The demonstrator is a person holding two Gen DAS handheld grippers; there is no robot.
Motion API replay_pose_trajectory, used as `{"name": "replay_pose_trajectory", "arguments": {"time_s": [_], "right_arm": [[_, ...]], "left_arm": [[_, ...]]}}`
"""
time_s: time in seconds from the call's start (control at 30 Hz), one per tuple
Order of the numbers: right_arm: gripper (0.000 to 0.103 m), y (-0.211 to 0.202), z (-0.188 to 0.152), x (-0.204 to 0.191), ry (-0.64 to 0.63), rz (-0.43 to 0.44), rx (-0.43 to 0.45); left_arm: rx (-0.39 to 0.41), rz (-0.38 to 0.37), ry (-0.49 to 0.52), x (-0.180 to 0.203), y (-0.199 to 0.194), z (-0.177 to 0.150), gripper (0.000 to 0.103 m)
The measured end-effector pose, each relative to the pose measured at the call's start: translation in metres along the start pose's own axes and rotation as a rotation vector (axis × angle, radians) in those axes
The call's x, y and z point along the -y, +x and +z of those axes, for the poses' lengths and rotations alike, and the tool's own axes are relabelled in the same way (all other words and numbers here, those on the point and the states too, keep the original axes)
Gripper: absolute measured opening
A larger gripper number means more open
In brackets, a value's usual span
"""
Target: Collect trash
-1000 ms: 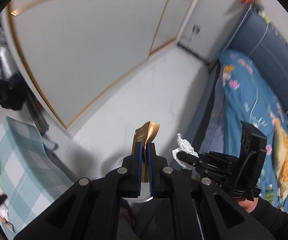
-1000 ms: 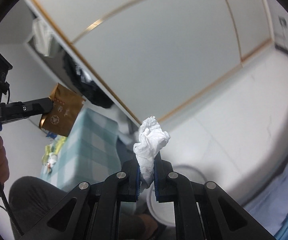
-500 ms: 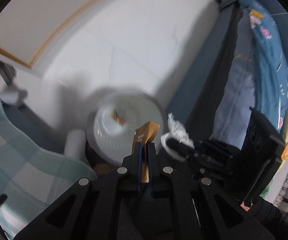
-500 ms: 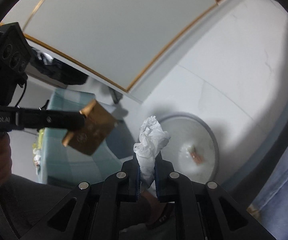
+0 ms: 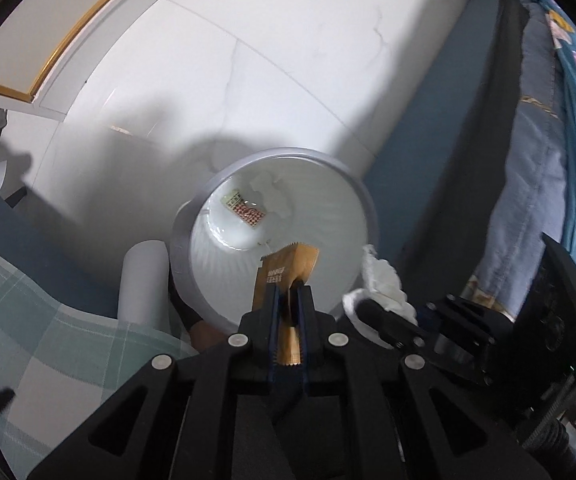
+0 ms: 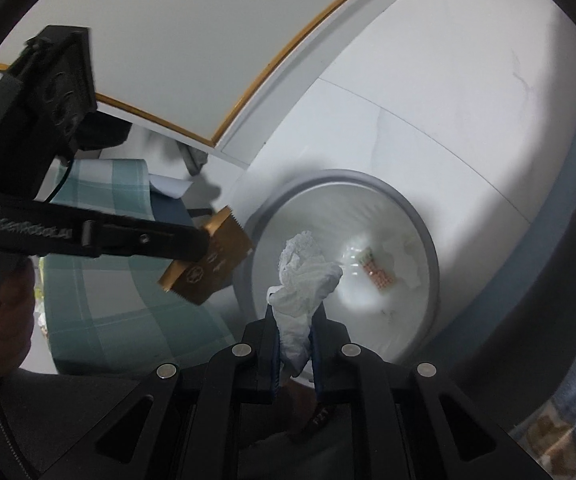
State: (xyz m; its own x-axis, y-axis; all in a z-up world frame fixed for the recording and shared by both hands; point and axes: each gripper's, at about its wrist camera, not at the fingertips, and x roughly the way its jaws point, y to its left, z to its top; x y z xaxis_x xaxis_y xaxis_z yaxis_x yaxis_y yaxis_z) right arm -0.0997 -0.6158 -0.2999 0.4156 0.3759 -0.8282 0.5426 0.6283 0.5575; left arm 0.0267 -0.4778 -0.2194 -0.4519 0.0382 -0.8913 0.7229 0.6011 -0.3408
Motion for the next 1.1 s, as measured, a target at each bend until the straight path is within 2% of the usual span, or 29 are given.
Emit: {"name": "replay_pose_trajectory", "arguments": {"time_s": [0.17,0.23,0.33,0.37,0.4,0.47,0.53,0.6,0.67,0.8,0.83,0.9,0.97,1.1], "right_arm": [[0.019,0.006,0.001,-0.004,-0.019,-0.030,-0.008],[0.028,0.007,0.000,-0.002,-0.020,-0.042,-0.019],[0.033,0.009,-0.002,-0.003,-0.014,-0.060,-0.025],[0.038,0.007,-0.002,-0.002,-0.020,-0.064,-0.020],[0.048,0.005,-0.003,-0.003,-0.025,-0.075,-0.012],[0.050,0.002,-0.003,-0.003,-0.032,-0.086,0.001],[0.050,0.002,-0.004,-0.004,-0.040,-0.086,-0.005],[0.052,0.002,-0.005,-0.006,-0.051,-0.102,-0.008],[0.055,0.000,-0.005,-0.008,-0.063,-0.109,-0.005],[0.058,-0.005,-0.006,-0.013,-0.081,-0.116,0.005],[0.059,-0.007,-0.006,-0.015,-0.087,-0.119,0.008],[0.061,-0.015,-0.006,-0.019,-0.101,-0.115,0.030],[0.061,-0.023,-0.006,-0.023,-0.113,-0.110,0.057],[0.061,-0.043,-0.005,-0.032,-0.123,-0.087,0.117]], "left_arm": [[-0.022,-0.020,-0.025,-0.009,0.011,0.004,0.009],[-0.023,-0.020,-0.027,-0.009,0.012,0.005,0.011],[-0.039,-0.048,-0.047,-0.014,0.016,0.007,0.011],[-0.045,-0.054,-0.047,-0.014,0.017,0.007,0.011],[-0.049,-0.053,-0.048,-0.013,0.018,0.007,0.011],[-0.059,-0.057,-0.053,-0.013,0.020,0.006,0.012],[-0.061,-0.067,-0.056,-0.013,0.019,0.006,0.018],[-0.044,-0.064,-0.056,-0.013,0.017,0.006,0.031],[-0.023,-0.051,-0.050,-0.012,0.011,0.005,0.037],[0.042,-0.014,-0.040,-0.010,-0.010,0.004,0.038],[0.073,0.000,-0.033,-0.008,-0.020,0.003,0.039],[0.137,0.002,-0.028,-0.006,-0.042,0.000,0.054],[0.209,-0.006,-0.030,-0.006,-0.064,-0.006,0.062],[0.340,-0.007,-0.048,-0.008,-0.107,-0.025,0.063]]}}
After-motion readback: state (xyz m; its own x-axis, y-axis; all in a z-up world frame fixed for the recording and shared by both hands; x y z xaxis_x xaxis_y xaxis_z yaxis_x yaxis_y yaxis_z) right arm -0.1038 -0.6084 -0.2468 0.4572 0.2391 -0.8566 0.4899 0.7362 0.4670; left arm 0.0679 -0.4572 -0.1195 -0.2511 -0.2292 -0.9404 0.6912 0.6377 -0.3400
